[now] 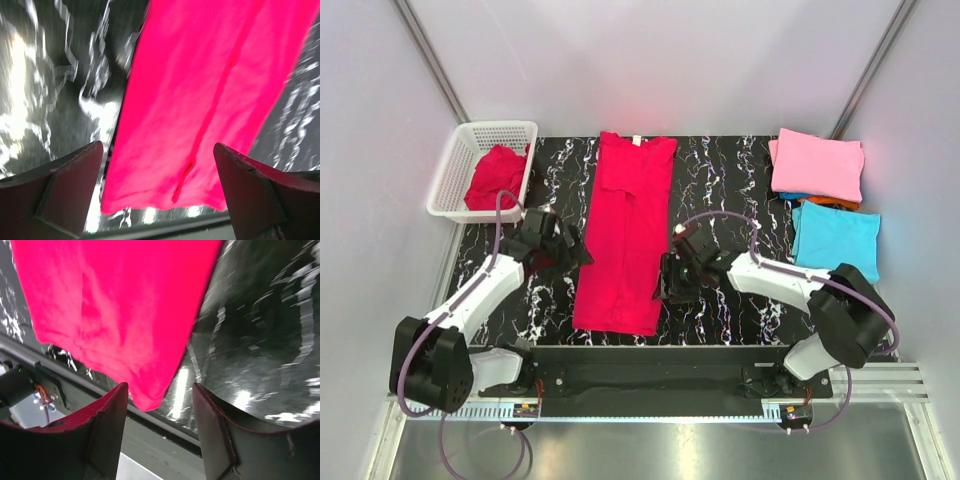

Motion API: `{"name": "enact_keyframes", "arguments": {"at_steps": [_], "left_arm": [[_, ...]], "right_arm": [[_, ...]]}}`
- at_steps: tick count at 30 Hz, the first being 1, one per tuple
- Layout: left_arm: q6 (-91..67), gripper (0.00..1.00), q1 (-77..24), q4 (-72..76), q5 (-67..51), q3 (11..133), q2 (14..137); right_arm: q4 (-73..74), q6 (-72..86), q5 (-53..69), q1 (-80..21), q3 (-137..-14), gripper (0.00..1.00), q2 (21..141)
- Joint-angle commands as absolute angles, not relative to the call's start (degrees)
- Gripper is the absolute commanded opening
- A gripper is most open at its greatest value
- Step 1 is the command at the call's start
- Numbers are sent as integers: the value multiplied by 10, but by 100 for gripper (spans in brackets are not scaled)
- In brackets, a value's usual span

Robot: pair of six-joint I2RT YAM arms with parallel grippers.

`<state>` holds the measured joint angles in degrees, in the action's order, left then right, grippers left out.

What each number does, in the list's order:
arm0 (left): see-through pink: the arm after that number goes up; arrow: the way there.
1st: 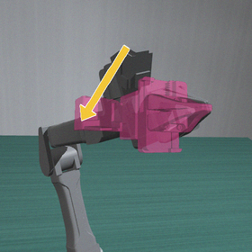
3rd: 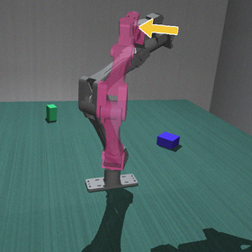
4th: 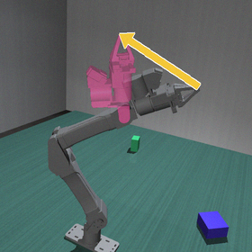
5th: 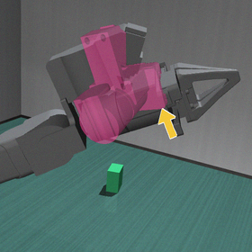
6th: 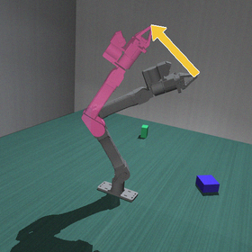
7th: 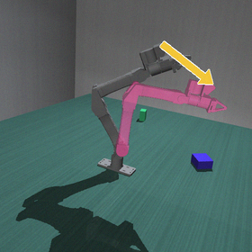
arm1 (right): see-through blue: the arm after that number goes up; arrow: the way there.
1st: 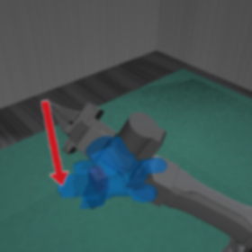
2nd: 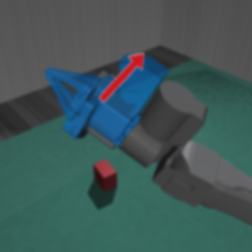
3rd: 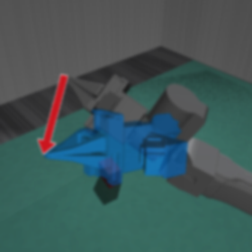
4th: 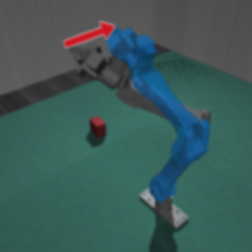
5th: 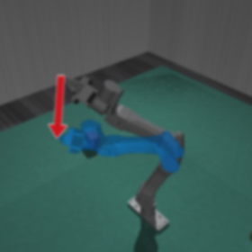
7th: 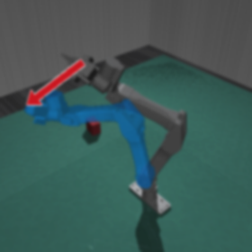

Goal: Fold and stack the t-shirts
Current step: Fold the tshirt

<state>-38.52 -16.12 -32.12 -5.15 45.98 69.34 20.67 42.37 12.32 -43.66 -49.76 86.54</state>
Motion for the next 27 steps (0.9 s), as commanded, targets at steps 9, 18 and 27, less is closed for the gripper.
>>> {"name": "enact_keyframes", "arguments": {"at_steps": [9, 18, 27], "left_arm": [[-461, 99, -165, -341, -80, 338, 582], [-505, 97, -178, -350, -93, 248, 524], [-533, 96, -192, -301, -105, 206, 504]], "right_arm": [[108, 526, 85, -548, -452, 60, 878], [157, 592, -11, -611, -439, 56, 888], [172, 613, -86, -631, -429, 55, 917]]}}
